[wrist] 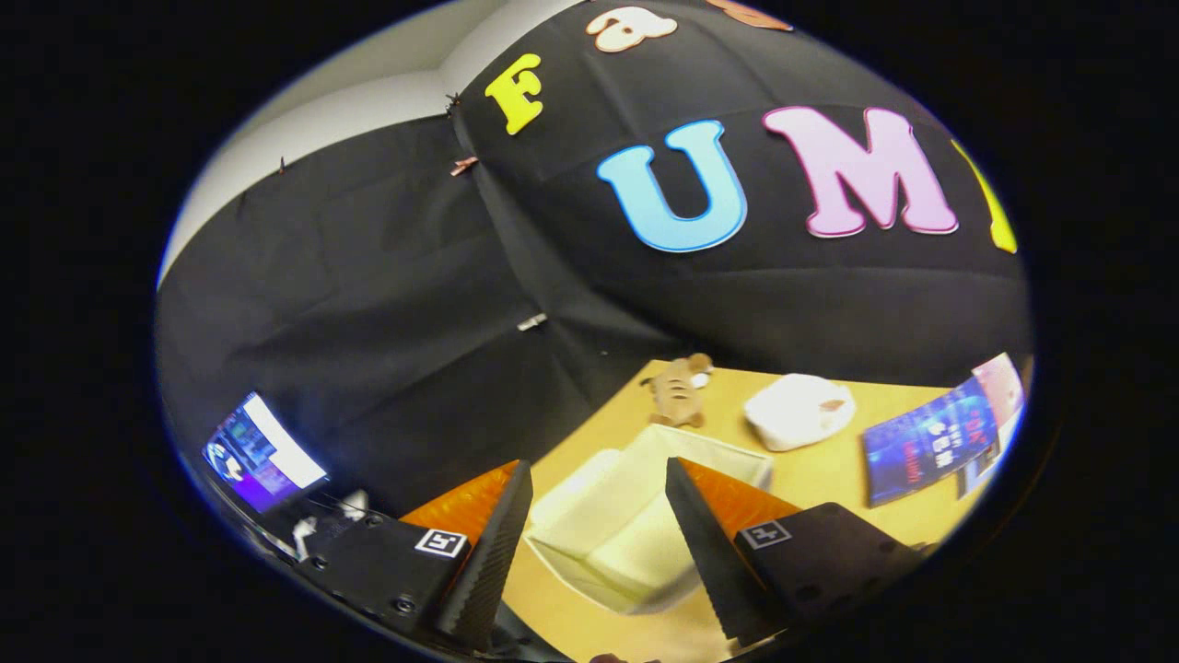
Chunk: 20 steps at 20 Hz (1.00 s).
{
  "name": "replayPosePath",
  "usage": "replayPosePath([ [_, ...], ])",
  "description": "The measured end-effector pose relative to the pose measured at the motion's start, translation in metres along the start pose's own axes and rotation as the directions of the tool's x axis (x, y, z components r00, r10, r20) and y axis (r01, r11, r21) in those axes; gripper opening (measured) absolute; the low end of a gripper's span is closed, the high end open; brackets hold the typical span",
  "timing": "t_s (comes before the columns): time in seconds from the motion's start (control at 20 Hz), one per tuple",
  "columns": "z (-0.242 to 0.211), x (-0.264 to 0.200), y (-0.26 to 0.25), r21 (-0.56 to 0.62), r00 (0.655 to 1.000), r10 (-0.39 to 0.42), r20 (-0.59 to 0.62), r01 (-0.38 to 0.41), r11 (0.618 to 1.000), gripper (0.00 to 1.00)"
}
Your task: Open the storage box then place both shoes into the box .Put the left shoe in first, then the right shoe, with the right side of both shoes facing outward in a uniform manner.
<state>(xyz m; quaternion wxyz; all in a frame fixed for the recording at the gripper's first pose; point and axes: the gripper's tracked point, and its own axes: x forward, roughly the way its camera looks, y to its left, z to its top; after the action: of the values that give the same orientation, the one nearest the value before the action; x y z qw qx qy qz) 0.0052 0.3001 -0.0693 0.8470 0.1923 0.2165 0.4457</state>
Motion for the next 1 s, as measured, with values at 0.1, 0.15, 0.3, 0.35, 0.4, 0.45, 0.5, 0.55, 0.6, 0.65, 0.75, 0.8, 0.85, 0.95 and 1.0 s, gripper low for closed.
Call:
replayPosePath([
  [0.1,-0.014,-0.027,-0.028,-0.035,0.997,-0.083,-0.007,0.082,0.996,0.91],
  [0.15,-0.023,-0.040,-0.043,-0.048,0.992,-0.125,-0.010,0.125,0.991,0.91],
  [0.3,-0.052,-0.072,-0.089,-0.094,0.966,-0.258,-0.023,0.255,0.962,0.91],
  [0.35,-0.064,-0.080,-0.104,-0.099,0.954,-0.297,-0.034,0.292,0.951,0.91],
  [0.4,-0.079,-0.088,-0.117,-0.101,0.942,-0.333,-0.048,0.327,0.940,0.91],
  [0.45,-0.094,-0.095,-0.130,-0.105,0.928,-0.366,-0.068,0.358,0.928,0.91],
  [0.5,-0.109,-0.098,-0.145,-0.108,0.910,-0.404,-0.092,0.394,0.913,0.91],
  [0.55,-0.126,-0.102,-0.157,-0.110,0.893,-0.435,-0.119,0.424,0.899,0.91],
  [0.6,-0.142,-0.104,-0.170,-0.112,0.875,-0.463,-0.143,0.451,0.886,0.91],
  [0.65,-0.156,-0.106,-0.180,-0.115,0.859,-0.485,-0.164,0.471,0.875,0.91],
  [0.75,-0.184,-0.107,-0.196,-0.131,0.829,-0.519,-0.210,0.502,0.855,0.90],
  [0.8,-0.198,-0.108,-0.204,-0.152,0.810,-0.536,-0.238,0.514,0.844,0.89],
  [0.85,-0.210,-0.107,-0.211,-0.168,0.794,-0.547,-0.263,0.521,0.837,0.88],
  [0.95,-0.229,-0.103,-0.225,-0.193,0.769,-0.571,-0.288,0.537,0.821,0.84],
  [1.0,-0.238,-0.098,-0.232,-0.191,0.760,-0.576,-0.301,0.544,0.817,0.78],
])
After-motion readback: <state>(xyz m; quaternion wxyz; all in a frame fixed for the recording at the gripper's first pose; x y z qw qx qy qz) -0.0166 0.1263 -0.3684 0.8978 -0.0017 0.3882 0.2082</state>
